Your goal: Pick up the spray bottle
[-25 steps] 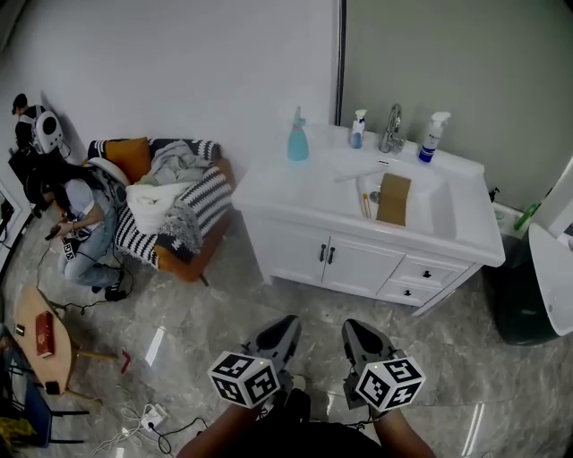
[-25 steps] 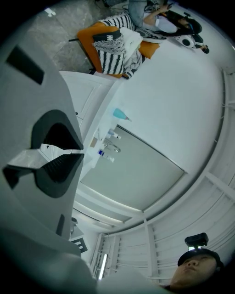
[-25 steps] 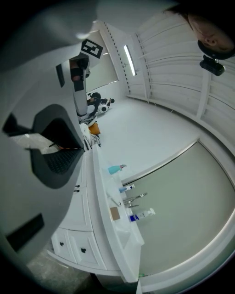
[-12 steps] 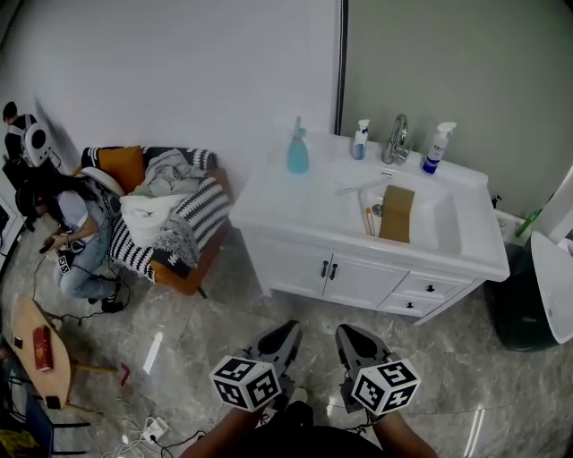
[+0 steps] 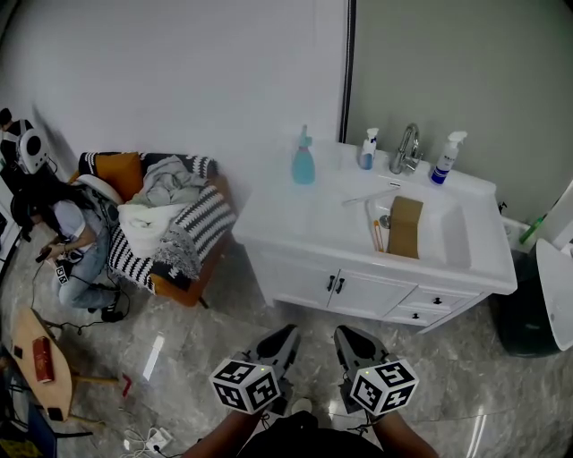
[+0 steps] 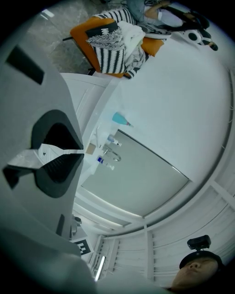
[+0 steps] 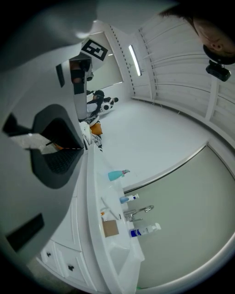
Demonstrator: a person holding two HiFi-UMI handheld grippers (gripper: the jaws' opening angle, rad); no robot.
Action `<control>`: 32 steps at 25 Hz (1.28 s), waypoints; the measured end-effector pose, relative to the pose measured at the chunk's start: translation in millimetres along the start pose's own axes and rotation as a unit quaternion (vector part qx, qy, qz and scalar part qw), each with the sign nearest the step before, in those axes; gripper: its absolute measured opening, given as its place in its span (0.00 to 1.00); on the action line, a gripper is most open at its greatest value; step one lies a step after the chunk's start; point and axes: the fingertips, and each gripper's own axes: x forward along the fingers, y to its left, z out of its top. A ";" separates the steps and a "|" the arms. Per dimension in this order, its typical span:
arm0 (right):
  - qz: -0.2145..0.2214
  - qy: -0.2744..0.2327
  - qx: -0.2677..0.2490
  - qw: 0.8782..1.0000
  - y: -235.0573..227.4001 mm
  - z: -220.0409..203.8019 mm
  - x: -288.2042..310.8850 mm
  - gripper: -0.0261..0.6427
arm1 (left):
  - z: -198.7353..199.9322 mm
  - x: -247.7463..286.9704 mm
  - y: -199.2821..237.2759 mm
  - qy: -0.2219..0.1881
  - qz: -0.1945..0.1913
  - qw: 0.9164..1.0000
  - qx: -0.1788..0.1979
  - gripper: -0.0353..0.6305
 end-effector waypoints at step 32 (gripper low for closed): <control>0.034 -0.018 -0.035 0.999 -87.7 91.4 72.9 0.05 | 67.2 117.8 12.1 -0.017 0.017 0.999 0.022 0.10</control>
